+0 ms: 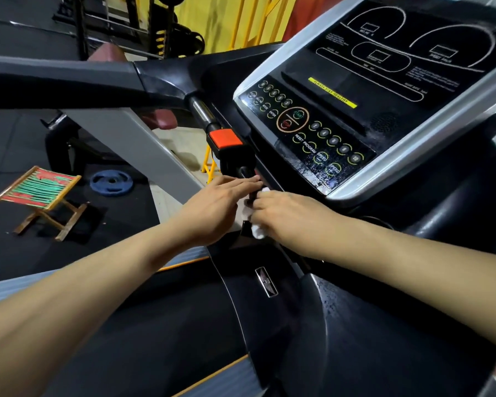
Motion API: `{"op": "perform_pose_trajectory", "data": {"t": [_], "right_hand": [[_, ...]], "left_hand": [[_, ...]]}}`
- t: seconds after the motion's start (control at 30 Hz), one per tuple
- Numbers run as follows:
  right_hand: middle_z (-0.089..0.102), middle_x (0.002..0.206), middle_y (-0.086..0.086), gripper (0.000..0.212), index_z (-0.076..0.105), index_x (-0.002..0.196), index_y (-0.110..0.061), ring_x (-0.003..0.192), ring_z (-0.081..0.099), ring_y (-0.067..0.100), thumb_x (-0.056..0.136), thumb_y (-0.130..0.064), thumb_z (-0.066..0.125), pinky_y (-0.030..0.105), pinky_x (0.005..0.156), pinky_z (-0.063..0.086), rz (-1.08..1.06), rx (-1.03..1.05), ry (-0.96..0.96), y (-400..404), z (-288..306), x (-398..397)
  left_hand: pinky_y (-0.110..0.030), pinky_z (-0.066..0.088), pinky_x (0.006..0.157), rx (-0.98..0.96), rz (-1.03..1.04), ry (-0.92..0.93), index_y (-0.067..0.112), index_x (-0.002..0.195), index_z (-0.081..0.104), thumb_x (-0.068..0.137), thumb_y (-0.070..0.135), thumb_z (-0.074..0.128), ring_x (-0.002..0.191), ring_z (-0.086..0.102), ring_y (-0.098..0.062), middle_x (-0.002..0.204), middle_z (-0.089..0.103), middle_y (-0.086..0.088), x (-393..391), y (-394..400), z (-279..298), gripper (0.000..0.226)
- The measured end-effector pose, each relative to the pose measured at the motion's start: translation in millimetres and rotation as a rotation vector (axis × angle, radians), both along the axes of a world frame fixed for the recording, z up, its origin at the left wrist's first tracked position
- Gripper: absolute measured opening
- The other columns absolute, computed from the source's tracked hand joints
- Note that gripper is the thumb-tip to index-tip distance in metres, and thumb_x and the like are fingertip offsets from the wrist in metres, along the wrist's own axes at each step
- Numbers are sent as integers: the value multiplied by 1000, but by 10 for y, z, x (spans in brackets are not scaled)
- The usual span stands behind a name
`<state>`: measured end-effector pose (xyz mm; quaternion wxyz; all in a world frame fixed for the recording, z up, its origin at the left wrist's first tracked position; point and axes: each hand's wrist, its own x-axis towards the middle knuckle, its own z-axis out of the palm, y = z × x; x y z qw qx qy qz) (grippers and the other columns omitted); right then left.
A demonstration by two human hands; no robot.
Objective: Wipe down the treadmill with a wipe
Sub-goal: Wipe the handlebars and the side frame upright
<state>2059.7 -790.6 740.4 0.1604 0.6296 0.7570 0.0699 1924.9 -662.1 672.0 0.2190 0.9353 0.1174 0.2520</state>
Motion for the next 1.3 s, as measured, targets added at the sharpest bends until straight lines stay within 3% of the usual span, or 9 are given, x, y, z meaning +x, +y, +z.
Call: {"op": "perform_pose_trajectory", "data": {"t": [0.13, 0.27, 0.37, 0.5, 0.67, 0.73, 0.83, 1.1, 1.3], "right_hand": [[64, 101, 0, 16, 68, 90, -19, 108, 56, 24, 93, -22, 53, 42, 89, 52, -42, -109, -84, -3, -101, 18], [70, 109, -10, 21, 65, 80, -24, 119, 60, 15, 95, -18, 51, 23, 114, 34, -10, -235, 136, -592, 204, -134], [69, 117, -18, 16, 67, 95, -23, 115, 64, 5, 96, -21, 51, 28, 99, 49, -197, -59, 400, -784, 392, -142], [71, 102, 6, 25, 67, 111, -18, 96, 67, 27, 93, -21, 50, 35, 84, 52, -359, 221, 425, -589, 295, -114], [73, 94, 1, 27, 71, 116, -24, 90, 70, 21, 92, -16, 59, 34, 85, 54, -510, 178, 441, -750, 362, -117], [75, 99, -2, 34, 67, 120, -40, 94, 70, 19, 90, -28, 55, 34, 87, 55, -543, 111, 412, -977, 441, -201], [72, 100, 1, 34, 69, 107, -28, 98, 68, 25, 83, -29, 46, 40, 84, 54, -444, 25, 344, -1082, 488, -319], [74, 102, -3, 30, 73, 108, -35, 99, 69, 20, 84, -26, 58, 35, 89, 53, -518, 165, 364, -1292, 768, 41], [62, 99, 6, 18, 73, 94, -23, 94, 62, 35, 83, -10, 68, 43, 78, 54, -742, 429, -99, -1502, 1144, 1178]], "left_hand": [[-31, 33, 113, 31, 18, 32, 19, 154, 44, 85, -12, 35, 133, 44, -27, 162, 39, 5, -21, -11, 63, 76], [-33, 36, 113, 23, 22, 39, 23, 156, 41, 91, -9, 38, 131, 43, -24, 163, 36, 10, -23, -5, 42, 72], [-37, 38, 112, 27, 12, 27, 21, 155, 43, 91, -10, 40, 128, 45, -26, 163, 37, 8, -1, -10, 11, 71], [-44, 42, 109, 68, 31, 27, 16, 153, 45, 91, -11, 42, 127, 47, -31, 161, 40, 3, 17, -51, 3, 68], [-39, 39, 113, 91, 38, 65, 16, 156, 41, 94, -3, 42, 136, 44, -27, 162, 38, 3, -15, -92, 27, 64], [-44, 42, 107, 168, 104, 87, 17, 154, 45, 96, 17, 31, 138, 45, -29, 160, 43, 1, -8, -152, 70, 60], [-46, 45, 101, 292, 50, 32, 14, 137, 61, 92, 38, 30, 129, 54, -31, 143, 59, -7, 39, -361, 142, 59], [-35, 41, 98, 291, -197, -74, 18, 104, 64, 104, 36, 38, 103, 57, -23, 103, 61, 2, 264, -747, 82, 31], [-36, 44, 82, 192, -260, -33, 26, 89, 53, 104, 47, 30, 83, 51, -18, 91, 53, 8, 528, -898, 278, 35]]}}
